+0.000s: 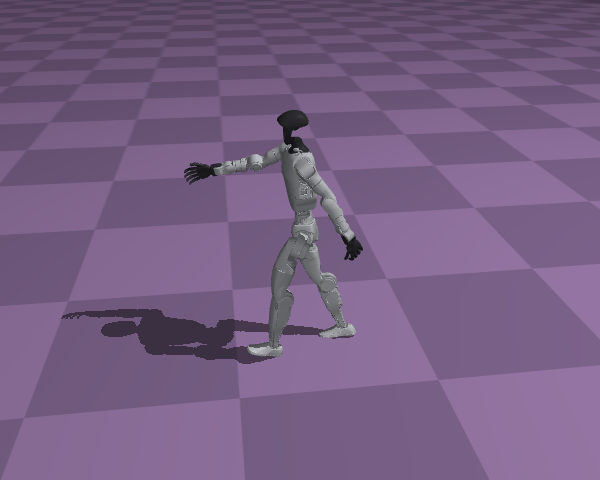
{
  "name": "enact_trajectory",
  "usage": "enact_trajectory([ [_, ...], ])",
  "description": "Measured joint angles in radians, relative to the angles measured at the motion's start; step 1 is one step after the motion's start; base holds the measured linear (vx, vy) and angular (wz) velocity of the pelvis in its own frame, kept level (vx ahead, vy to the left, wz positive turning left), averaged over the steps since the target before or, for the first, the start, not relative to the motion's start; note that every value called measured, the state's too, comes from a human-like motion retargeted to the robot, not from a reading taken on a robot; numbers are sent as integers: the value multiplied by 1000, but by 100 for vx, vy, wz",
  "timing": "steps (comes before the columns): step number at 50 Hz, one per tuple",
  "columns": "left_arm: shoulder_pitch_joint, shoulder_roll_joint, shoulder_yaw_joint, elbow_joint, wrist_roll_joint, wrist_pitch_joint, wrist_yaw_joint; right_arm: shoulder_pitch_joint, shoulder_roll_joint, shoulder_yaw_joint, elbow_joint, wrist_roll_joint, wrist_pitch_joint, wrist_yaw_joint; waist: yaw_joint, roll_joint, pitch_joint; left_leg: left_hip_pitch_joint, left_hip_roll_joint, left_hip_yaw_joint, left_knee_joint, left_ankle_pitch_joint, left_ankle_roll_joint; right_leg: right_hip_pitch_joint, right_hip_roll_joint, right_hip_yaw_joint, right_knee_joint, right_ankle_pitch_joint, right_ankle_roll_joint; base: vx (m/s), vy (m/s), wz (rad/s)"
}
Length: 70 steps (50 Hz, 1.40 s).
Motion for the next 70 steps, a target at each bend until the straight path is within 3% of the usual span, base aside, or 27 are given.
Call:
enact_trajectory([
  [3, -200, -14, 96, 71, -43, -53, 113, 196, 65, -51, -41, -75, -20, -6, -40, 63, 16, 151, 10, -8, -157, 69, -88, 96, 61, 14, 61, 42, -14, 83, 25, 5],
  [5, -352, -5, 112, 109, -86, -94, 172, 361, 112, -59, -41, -164, -38, -14, -93, 83, 16, 215, 9, -50, -162, 78, -109, 111, 89, -19, 166, 132, -30, 81, 24, 91],
  [8, -590, 46, 66, 106, -68, -118, 216, 621, 178, -13, 18, -269, -23, 69, -173, 110, 2, 282, 25, -138, -162, 70, -81, -78, 128, -137, 628, 251, -26, 74, 19, 120],
  [10, -752, 90, 19, 69, -46, -120, 236, 783, 221, 56, 88, -351, 3, 138, -233, 114, -10, 298, 24, -203, -162, 52, -48, -277, 118, -210, 996, 264, -32, 64, 13, 138],
  [15, -1150, 213, -34, -99, 19, -71, 220, 1145, 297, 247, 216, -709, 92, 378, -384, 141, 10, 330, 22, -334, -125, -16, -14, -745, 75, -284, 1644, 78, -72, 60, 7, 123],
  [19, -1388, 303, -98, -218, -41, -125, 215, 1414, 289, 330, 212, -811, 44, 516, -525, 197, 35, 405, 48, -431, -148, -42, 0, -969, 9, -355, 1765, -36, -68, 61, 0, 121],
  [24, -1575, 383, -160, -265, -117, -190, 193, 1652, 257, 250, 211, -588, 66, 502, -653, 241, 42, 495, 77, -494, -161, -78, 1, -1039, -124, -460, 1525, -102, -67, 64, -10, 83],
  [28, -1611, 379, -149, -249, -204, -203, 153, 1708, 252, 136, 246, -373, 109, 457, -658, 242, -14, 504, 70, -498, -117, -124, -14, -940, -141, -548, 990, -128, -52, 67, -18, 18],
  [30, -1566, 351, -116, -252, -253, -200, 156, 1692, 253, 101, 260, -333, 118, 413, -651, 229, -42, 518, 49, -513, -81, -147, -18, -796, -96, -560, 584, -70, -31, 74, -24, 37],
  [33, -1447, 301, -54, -290, -283, -207, 267, 1542, 252, 60, 289, -400, 140, 290, -660, 151, 39, 663, -29, -558, -47, -149, -9, -436, -74, -553, 13, 150, 56, 83, -30, 42],
  [35, -1333, 270, -59, -317, -234, -207, 296, 1410, 268, 73, 306, -463, 154, 217, -598, 91, 71, 732, -65, -524, -24, -106, -1, -337, -66, -526, -91, 238, 136, 76, -50, -105],
  [37, -1166, 248, -90, -342, -173, -186, 268, 1262, 274, 110, 303, -486, 167, 155, -495, 55, 85, 729, -66, -438, 77, -38, 10, -308, -14, -462, -91, 253, 136, 68, -63, -212],
  [40, -852, 212, -160, -348, -40, -120, 150, 1053, 258, 161, 263, -451, 170, 107, -407, -4, 66, 532, -104, -373, 548, -33, 116, -244, -59, -380, -91, 219, 136, 70, -12, -122],
  [42, -643, 171, -202, -316, 65, -84, 59, 902, 224, 173, 224, -378, 135, 85, -415, -22, -12, 251, -133, -360, 958, -68, 188, -268, -126, -359, -91, 189, 114, 64, 14, -17],
  [47, -234, 80, -223, -148, 347, -15, -11, 496, 166, 73, 141, -260, 85, 65, -264, -24, -1, -126, -57, -272, 1613, -232, 209, -214, -87, -213, -83, 121, 20, 65, -6, -138],
  [52, 54, 19, -172, -14, 411, -13, 19, 149, 97, 101, 141, -160, 106, 29, -108, -35, 1, -387, 22, -200, 1799, -292, 220, -164, -76, -111, -80, 79, -38, 62, 5, -110],
  [57, 211, 19, -139, -32, 254, -12, -92, -53, 49, 144, 147, -84, 81, 48, -49, -51, -21, -497, 43, -174, 1527, -269, 220, -115, -89, -90, -68, 37, -64, 62, 14, -30],
  [61, 164, 25, -141, -64, 101, 36, -179, -77, 62, 124, 133, 4, 55, 99, -44, -84, -46, -350, 30, -84, 903, -241, 209, -94, -115, -81, -47, 10, -34, 68, 18, -23],
  [63, 76, 25, -125, -60, 13, 52, -139, -36, 83, 102, 111, 0, 46, 91, -21, -82, -29, -152, -2, -4, 434, -166, 141, -55, -112, -51, -34, -2, -3, 77, 23, -85],
  [65, -33, 20, -82, -38, -18, 31, -60, 54, 110, 76, 72, -61, 29, 57, -5, -17, -2, 56, 3, 48, 53, -50, 37, 25, -48, -15, -13, -4, 6, 82, 29, -72],
  [68, -232, 22, -19, 12, -16, -29, 64, 267, 149, 91, 26, -195, 11, 15, -66, 70, 18, 222, 15, 21, -149, 70, -63, 120, 31, -32, 59, 76, -17, 81, 31, 55],
  [70, -380, 37, 16, 42, -7, -53, 123, 447, 171, 121, 13, -317, 16, 12, -128, 112, 30, 299, 23, -43, -162, 84, -100, 120, 70, -96, 219, 156, -48, 79, 30, 139],
])
